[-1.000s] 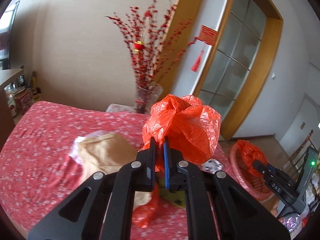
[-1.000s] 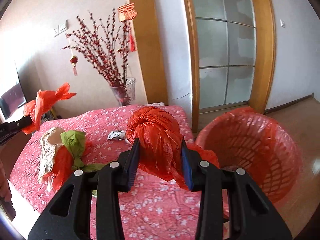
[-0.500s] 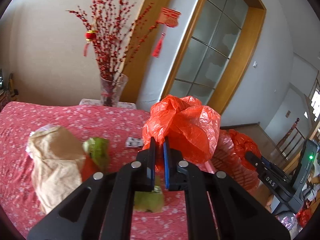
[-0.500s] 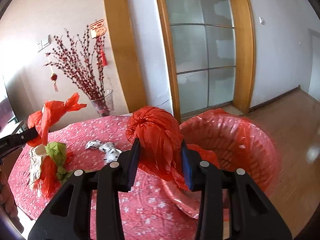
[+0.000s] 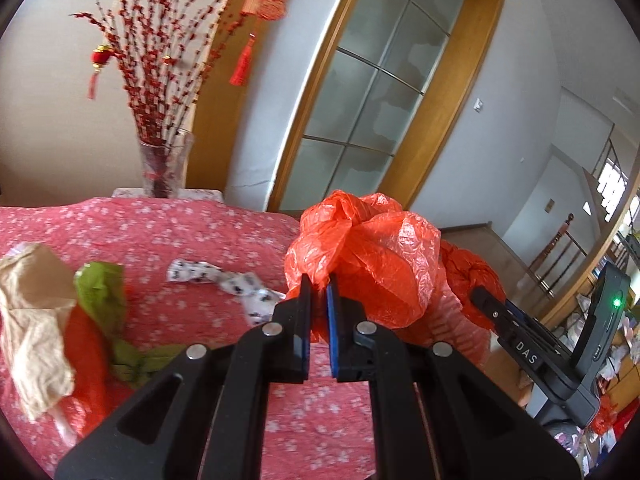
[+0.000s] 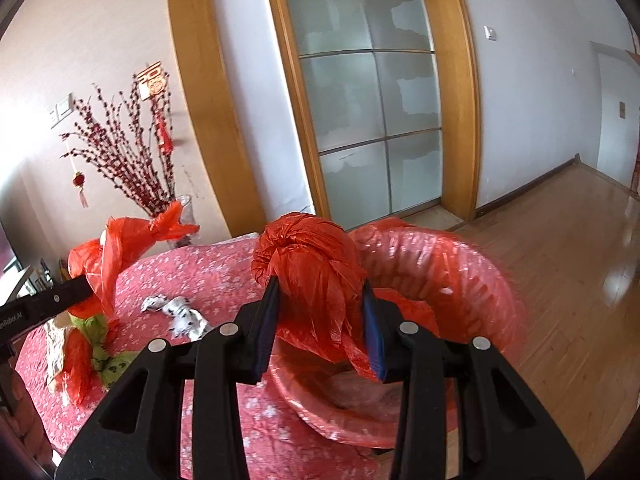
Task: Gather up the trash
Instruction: 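Lift and carry the orange-red and red bags over the red basket, then open both tools to drop the orange-red and red bags into the basket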
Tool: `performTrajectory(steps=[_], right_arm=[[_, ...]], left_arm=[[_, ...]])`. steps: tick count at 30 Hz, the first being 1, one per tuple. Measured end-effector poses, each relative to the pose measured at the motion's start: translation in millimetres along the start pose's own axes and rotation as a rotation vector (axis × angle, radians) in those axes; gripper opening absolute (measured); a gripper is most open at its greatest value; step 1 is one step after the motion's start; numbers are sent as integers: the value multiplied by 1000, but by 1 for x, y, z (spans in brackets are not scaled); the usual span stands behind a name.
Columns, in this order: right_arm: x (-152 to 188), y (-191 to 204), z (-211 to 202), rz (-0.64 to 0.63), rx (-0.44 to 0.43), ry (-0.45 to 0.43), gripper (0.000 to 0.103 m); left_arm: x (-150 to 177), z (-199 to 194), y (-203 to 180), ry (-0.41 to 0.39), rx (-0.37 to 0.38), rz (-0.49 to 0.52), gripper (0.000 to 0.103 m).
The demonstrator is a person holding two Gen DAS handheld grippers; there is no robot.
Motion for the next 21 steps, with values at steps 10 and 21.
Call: performTrajectory(steps=[10,21], right_arm=[[-8,-40,-4,71,62,-29,39],[-20,-75,1,155,96,-49,43]], left_arm=[[2,34,-42,46,73,31,8],[3,84,-78,119,156,27,9]])
Point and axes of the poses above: each gripper's, at about its wrist camera, not at the fingertips, and z roughly the way its jaws point, y to its left, x to its underside, the point moved 3 cm from there along z, roughly the way its jaws point, and after that the axes turned 4 degrees about y, right-handed, at the moved point
